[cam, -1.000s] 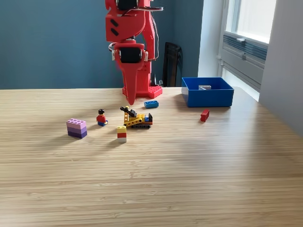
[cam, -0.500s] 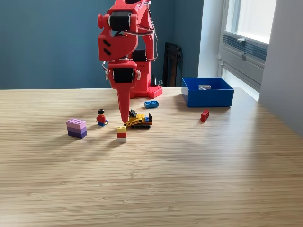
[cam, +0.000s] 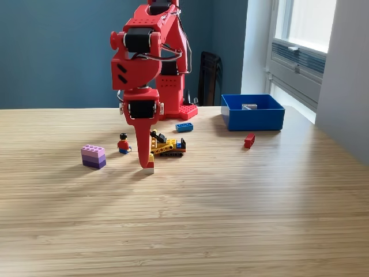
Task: Grasp a lego block and put it in the bin.
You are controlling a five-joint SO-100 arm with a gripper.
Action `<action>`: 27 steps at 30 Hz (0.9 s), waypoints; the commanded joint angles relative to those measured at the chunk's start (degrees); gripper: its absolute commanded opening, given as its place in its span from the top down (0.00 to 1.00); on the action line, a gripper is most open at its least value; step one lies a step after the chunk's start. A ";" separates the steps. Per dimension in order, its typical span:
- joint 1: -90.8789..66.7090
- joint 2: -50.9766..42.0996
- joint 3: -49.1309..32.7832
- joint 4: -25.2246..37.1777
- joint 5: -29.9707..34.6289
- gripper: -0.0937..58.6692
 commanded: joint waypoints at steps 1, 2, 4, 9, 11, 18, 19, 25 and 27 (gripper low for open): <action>0.18 -1.32 -5.36 1.41 0.44 0.63; 0.09 -1.85 -5.62 1.58 0.35 0.64; 0.00 -2.64 -6.24 2.02 0.35 0.66; 0.00 -3.87 -7.73 3.08 0.26 0.72; 0.00 -4.04 -7.91 3.16 0.18 0.75; 0.00 -5.45 -9.67 3.78 0.88 0.91; 0.00 -5.45 -9.76 3.78 1.32 0.96; 0.09 -5.36 -10.28 3.78 4.48 1.00; 0.18 -5.10 -11.16 4.04 5.89 1.00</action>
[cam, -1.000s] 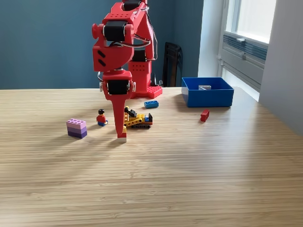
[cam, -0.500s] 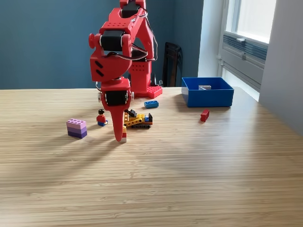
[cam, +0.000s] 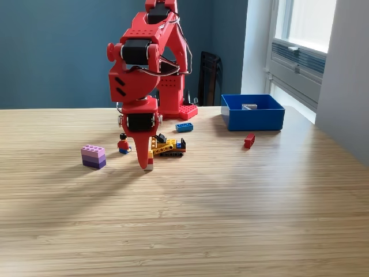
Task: Grasp a lego block and put it in the bin.
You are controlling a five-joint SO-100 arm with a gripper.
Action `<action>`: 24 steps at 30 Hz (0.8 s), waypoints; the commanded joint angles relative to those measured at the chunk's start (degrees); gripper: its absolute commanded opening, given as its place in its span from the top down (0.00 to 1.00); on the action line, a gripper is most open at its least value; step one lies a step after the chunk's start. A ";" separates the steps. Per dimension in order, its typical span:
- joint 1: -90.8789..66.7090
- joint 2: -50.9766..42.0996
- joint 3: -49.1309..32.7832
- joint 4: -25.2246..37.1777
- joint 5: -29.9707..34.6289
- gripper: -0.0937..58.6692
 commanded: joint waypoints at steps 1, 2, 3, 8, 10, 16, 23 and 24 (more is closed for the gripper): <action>0.35 2.11 -5.45 1.14 2.72 1.00; 0.35 2.20 -6.15 1.93 3.34 1.00; 0.35 2.29 -6.59 2.37 4.04 1.00; 0.09 2.55 -6.50 2.55 6.33 1.00; -0.09 2.64 -6.68 2.81 7.12 1.00; -2.29 5.10 -10.90 8.96 8.96 1.00; -8.79 16.96 -6.06 10.81 9.58 1.00; -10.28 18.46 -4.75 11.25 9.76 1.00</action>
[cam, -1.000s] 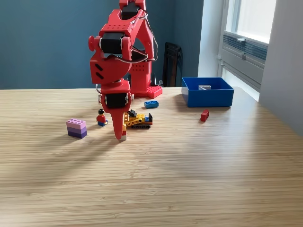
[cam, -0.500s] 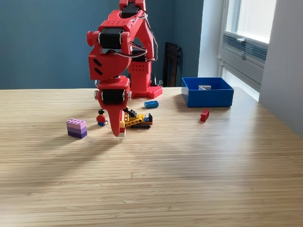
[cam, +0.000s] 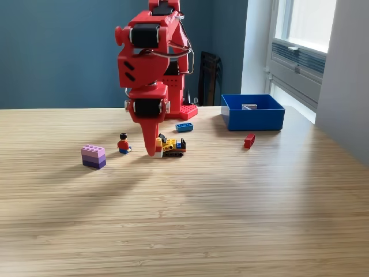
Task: Grasp a lego block and put it in the bin.
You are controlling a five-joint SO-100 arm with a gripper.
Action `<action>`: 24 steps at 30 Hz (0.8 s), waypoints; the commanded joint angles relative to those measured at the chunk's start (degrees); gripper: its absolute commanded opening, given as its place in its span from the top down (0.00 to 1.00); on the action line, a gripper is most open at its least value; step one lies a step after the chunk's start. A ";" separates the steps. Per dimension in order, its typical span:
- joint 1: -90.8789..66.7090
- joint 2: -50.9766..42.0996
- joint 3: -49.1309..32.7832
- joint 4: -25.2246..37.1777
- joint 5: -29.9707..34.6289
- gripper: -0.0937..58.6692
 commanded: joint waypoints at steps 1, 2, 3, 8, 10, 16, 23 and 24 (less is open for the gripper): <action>-6.33 14.68 3.16 1.85 0.79 1.00; -8.17 16.08 4.75 2.29 1.05 1.00; -10.20 17.40 6.33 2.55 1.49 1.00; -22.24 23.03 12.04 5.36 5.10 1.00; -27.33 24.61 12.48 6.77 7.21 1.00; -41.57 25.66 12.30 10.20 12.39 1.00; -57.74 25.58 12.48 12.92 16.52 1.00; -60.03 25.58 12.92 12.92 17.05 1.00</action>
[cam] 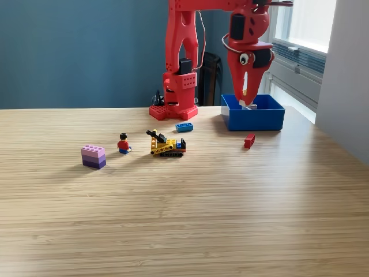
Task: Grasp a lego block and put it in the bin.
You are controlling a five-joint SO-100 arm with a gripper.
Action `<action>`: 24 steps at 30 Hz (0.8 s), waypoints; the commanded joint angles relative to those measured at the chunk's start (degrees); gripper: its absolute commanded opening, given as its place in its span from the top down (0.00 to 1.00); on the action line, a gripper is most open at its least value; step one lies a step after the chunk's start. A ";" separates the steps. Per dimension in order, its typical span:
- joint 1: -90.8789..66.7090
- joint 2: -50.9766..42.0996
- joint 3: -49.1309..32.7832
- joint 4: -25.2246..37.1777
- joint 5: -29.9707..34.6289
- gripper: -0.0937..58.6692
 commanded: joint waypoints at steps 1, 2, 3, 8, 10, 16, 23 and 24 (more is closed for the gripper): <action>-12.48 5.36 0.09 1.32 2.20 1.00; -14.77 5.36 0.44 1.32 2.64 1.00; -16.96 5.27 0.79 1.32 2.90 1.00; -23.73 5.19 2.20 1.32 1.85 1.00; -24.35 5.19 2.55 1.32 1.05 1.00; -25.22 5.19 3.69 1.32 -0.09 1.00; -25.05 5.19 5.10 1.32 -2.64 0.60; -25.05 5.19 5.27 1.32 -2.64 0.56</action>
